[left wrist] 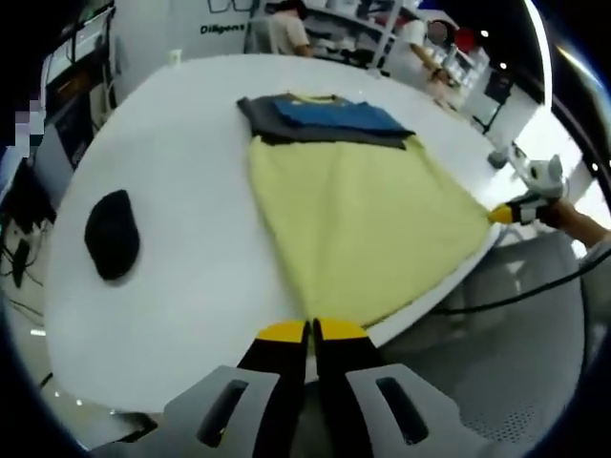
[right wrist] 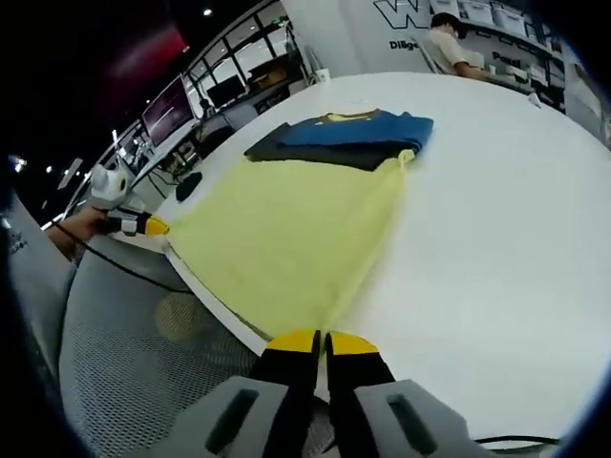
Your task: Fold the garment on the visible template until the final outline fits inside the template.
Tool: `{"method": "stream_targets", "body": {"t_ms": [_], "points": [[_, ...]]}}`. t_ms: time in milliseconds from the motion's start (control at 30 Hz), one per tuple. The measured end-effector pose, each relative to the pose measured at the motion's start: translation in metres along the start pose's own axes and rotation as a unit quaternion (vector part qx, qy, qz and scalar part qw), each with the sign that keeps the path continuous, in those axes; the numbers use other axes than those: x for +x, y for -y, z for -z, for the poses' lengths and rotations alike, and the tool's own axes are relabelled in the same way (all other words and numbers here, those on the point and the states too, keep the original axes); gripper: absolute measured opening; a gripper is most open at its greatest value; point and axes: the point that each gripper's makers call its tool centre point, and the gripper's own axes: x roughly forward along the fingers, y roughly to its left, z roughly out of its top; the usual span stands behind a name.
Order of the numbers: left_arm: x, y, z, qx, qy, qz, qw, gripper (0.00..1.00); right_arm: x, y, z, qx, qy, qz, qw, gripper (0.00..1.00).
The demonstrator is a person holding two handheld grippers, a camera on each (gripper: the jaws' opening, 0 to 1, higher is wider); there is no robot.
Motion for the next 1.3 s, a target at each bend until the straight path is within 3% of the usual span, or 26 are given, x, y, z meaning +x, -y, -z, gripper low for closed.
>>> {"method": "stream_targets", "body": {"t_ms": [67, 100, 133, 267, 300, 433, 733, 900, 967, 1067, 1100, 1233, 1300], "points": [[0.002, -0.001, 0.010, 0.006, -0.021, -0.001, 0.9998, 0.00, -0.022, 0.004, 0.026, -0.012, -0.028, 0.011, 0.9995, 0.00], [0.001, 0.000, 0.012, 0.009, -0.023, -0.003, 0.9997, 0.00, -0.033, 0.008, 0.032, -0.001, -0.024, 0.022, 0.9995, 0.00], [0.000, 0.000, 0.021, 0.007, -0.037, -0.004, 0.9993, 0.00, -0.057, 0.012, 0.052, 0.013, -0.030, 0.031, 0.9990, 0.00], [0.002, 0.005, 0.037, 0.001, -0.065, -0.001, 0.9979, 0.00, -0.068, 0.007, 0.074, 0.016, -0.050, 0.025, 0.9983, 0.00], [0.003, -0.002, 0.038, -0.001, -0.061, -0.001, 0.9981, 0.00, -0.074, 0.001, 0.091, 0.020, -0.062, 0.027, 0.9975, 0.00], [0.003, -0.001, 0.038, -0.010, -0.062, 0.000, 0.9980, 0.00, -0.084, -0.012, 0.120, 0.037, -0.080, 0.010, 0.9960, 0.00], [0.003, 0.001, 0.038, -0.034, -0.066, 0.006, 0.9973, 0.00, -0.085, -0.029, 0.133, 0.040, -0.101, -0.011, 0.9940, 0.00], [-0.005, 0.001, 0.030, -0.020, -0.058, -0.008, 0.9981, 0.00, -0.087, -0.033, 0.124, 0.035, -0.088, -0.032, 0.9950, 0.00], [-0.025, 0.009, 0.014, -0.006, -0.051, 0.007, 0.9986, 0.00, -0.103, -0.038, 0.109, 0.030, -0.066, -0.048, 0.9962, 0.00], [-0.029, 0.005, 0.014, -0.004, -0.048, 0.008, 0.9988, 0.00, -0.113, -0.047, 0.102, 0.035, -0.055, -0.054, 0.9964, 0.00], [-0.039, 0.004, 0.013, -0.008, -0.058, -0.001, 0.9983, 0.00, -0.121, -0.055, 0.094, 0.060, -0.041, -0.061, 0.9955, 0.00], [-0.061, 0.017, 0.018, -0.007, -0.067, 0.000, 0.9977, 0.00, -0.140, -0.067, 0.094, 0.070, -0.039, -0.072, 0.9941, 0.00], [-0.069, 0.024, 0.013, 0.002, -0.063, 0.002, 0.9980, 0.00, -0.146, -0.071, 0.096, 0.082, -0.045, -0.075, 0.9928, 0.00]]}}
